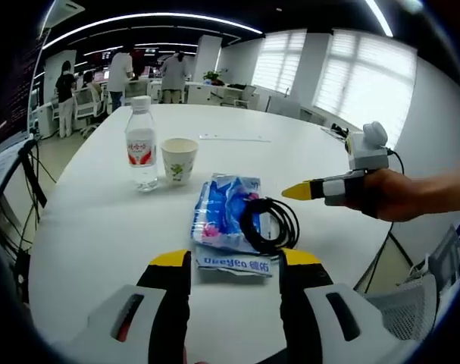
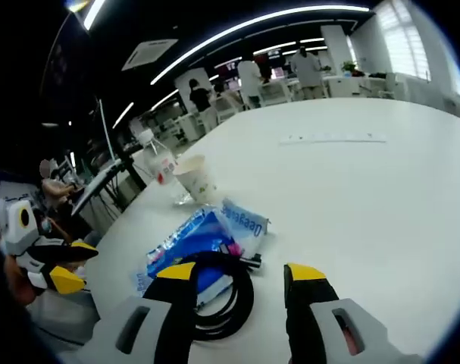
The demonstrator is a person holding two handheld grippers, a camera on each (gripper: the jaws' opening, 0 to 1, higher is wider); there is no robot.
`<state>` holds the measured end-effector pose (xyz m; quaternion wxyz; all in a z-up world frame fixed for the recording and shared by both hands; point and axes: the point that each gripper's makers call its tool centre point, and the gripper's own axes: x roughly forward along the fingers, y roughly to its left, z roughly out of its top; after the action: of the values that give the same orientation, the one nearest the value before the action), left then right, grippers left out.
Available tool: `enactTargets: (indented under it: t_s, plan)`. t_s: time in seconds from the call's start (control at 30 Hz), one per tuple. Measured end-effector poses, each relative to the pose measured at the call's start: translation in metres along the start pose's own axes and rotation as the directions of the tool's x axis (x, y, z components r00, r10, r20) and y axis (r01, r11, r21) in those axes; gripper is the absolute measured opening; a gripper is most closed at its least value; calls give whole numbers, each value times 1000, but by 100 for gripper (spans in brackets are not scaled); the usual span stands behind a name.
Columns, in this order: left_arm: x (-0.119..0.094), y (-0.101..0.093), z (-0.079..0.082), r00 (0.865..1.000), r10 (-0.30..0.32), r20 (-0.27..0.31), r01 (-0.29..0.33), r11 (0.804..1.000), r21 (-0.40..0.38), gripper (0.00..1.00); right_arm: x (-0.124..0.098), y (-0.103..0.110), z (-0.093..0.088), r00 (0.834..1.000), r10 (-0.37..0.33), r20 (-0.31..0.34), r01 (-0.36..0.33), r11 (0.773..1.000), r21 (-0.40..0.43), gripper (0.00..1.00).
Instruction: Arrange the tabletop items into an orderly group along one side of the table until the central work area is clear of visible clutter.
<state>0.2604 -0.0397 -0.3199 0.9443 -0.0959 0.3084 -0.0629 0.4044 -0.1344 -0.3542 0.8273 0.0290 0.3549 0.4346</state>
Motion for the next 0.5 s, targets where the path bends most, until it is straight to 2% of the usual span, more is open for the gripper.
enactTargets:
  t_s: [0.13, 0.5]
  plan:
    - [6, -7, 0, 1000, -24, -12, 24, 1000, 18, 45, 0, -2, -4, 1000, -6, 6, 5, 1000, 19, 44]
    - [23, -16, 5, 997, -68, -28, 69, 997, 36, 44, -17, -12, -18, 999, -31, 12, 30, 998, 51, 44]
